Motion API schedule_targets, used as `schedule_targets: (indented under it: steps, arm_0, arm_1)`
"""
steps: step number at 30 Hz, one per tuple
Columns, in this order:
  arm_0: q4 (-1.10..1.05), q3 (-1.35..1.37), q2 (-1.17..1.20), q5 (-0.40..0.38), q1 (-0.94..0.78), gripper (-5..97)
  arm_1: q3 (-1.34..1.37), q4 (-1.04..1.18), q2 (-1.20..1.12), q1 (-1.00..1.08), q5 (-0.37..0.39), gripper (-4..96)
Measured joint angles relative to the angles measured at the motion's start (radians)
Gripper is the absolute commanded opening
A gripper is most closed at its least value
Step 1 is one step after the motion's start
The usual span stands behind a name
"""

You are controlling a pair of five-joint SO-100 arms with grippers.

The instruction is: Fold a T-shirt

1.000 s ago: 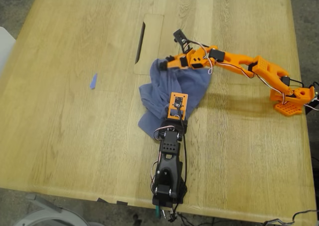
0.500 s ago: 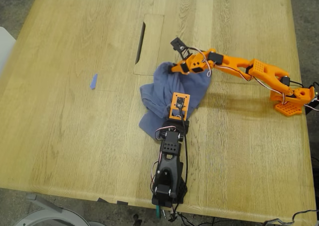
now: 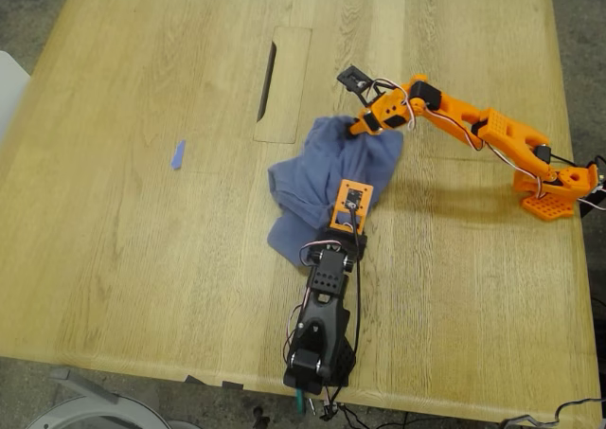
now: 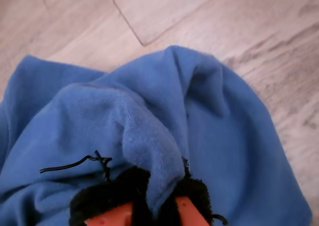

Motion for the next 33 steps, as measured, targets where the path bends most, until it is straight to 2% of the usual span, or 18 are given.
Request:
schedule_targets:
  steps: [4, 9, 20, 27, 33]
  arm_0:
    - [0.034, 0.011, 0.026, 0.002, 0.006, 0]
    - [0.038, 0.038, 0.026, 0.002, -0.003, 0]
    - [0.038, 0.049, 0.026, 0.002, -0.006, 0]
    - [-0.012, 0.104, 0.028, 0.002, -0.028, 0]
    - [-0.052, 0.115, 0.028, 0.002, -0.04, 0]
  arm_1:
    - [0.0, 0.118, 0.048, -0.028, 0.028, -0.1]
    - [0.04, 0.143, 0.101, -0.043, 0.048, -0.1]
    - [0.643, 0.13, 0.459, -0.055, 0.055, -0.1]
    - [0.834, 0.129, 0.532, -0.046, 0.043, -0.1]
    - [1.15, -0.028, 0.653, -0.012, 0.04, -0.1]
